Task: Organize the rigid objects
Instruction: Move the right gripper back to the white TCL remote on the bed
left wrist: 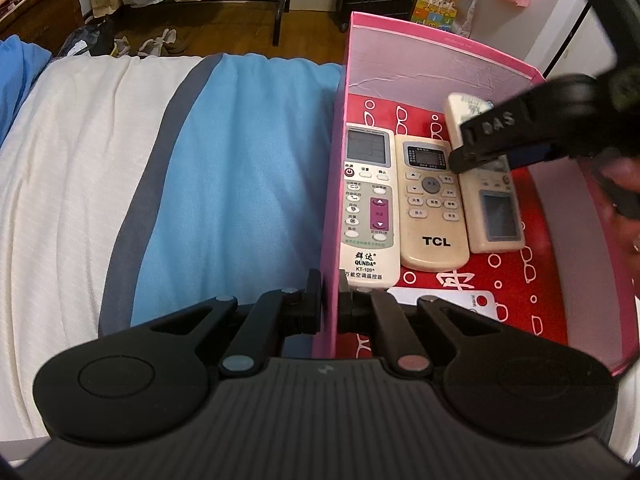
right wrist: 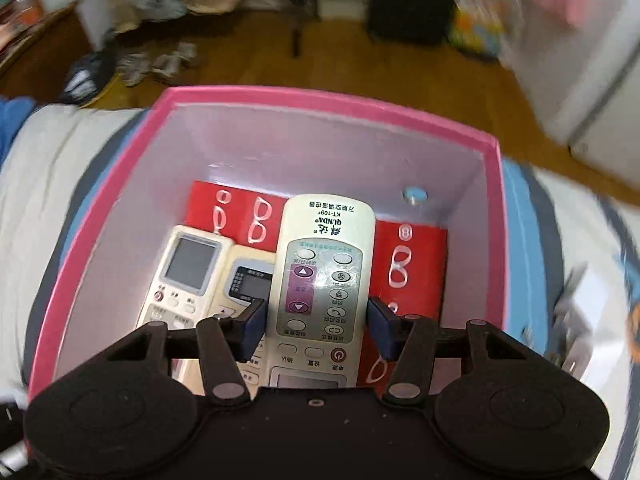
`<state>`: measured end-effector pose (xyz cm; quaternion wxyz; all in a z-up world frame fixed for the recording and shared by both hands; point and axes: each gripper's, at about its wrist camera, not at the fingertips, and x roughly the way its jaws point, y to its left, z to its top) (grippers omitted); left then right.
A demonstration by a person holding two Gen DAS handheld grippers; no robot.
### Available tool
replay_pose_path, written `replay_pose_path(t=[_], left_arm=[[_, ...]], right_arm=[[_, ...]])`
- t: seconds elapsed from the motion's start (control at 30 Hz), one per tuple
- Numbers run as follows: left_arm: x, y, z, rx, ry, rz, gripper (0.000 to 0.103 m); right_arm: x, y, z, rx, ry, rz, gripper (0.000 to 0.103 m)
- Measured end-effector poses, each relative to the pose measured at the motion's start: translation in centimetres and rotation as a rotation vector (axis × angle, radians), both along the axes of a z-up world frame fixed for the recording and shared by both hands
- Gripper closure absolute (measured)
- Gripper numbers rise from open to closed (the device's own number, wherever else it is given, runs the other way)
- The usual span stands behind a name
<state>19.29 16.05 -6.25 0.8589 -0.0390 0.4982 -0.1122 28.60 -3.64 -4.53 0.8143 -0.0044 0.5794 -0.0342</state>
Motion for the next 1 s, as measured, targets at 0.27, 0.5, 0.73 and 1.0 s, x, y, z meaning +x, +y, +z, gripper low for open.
replay_pose_path(t=[0.27,0.5,0.73,1.0], left_arm=[[0.0,0.1,0.0,-0.002,-0.004,-0.004,0.098],[0.2,0.1,0.0,-0.006,0.004,0.000,0.098],[0.3,-0.1,0.0,0.003,0.008,0.007,0.099],[0.2,-0.3,0.1,0.015,0.013,0.011,0.099]], right_arm=[[-2.3,0.3,0.2,0.007,0.036,0.003,0.046],[-6.3,0.0,4.8,0.067,-0.139,0.109,0.041],[-11.1,-4.4,8.5,0.208,-0.260,0.174,0.042],[-13.2,-11.9,5.1,0.297,-0.208,0.011,0.044]])
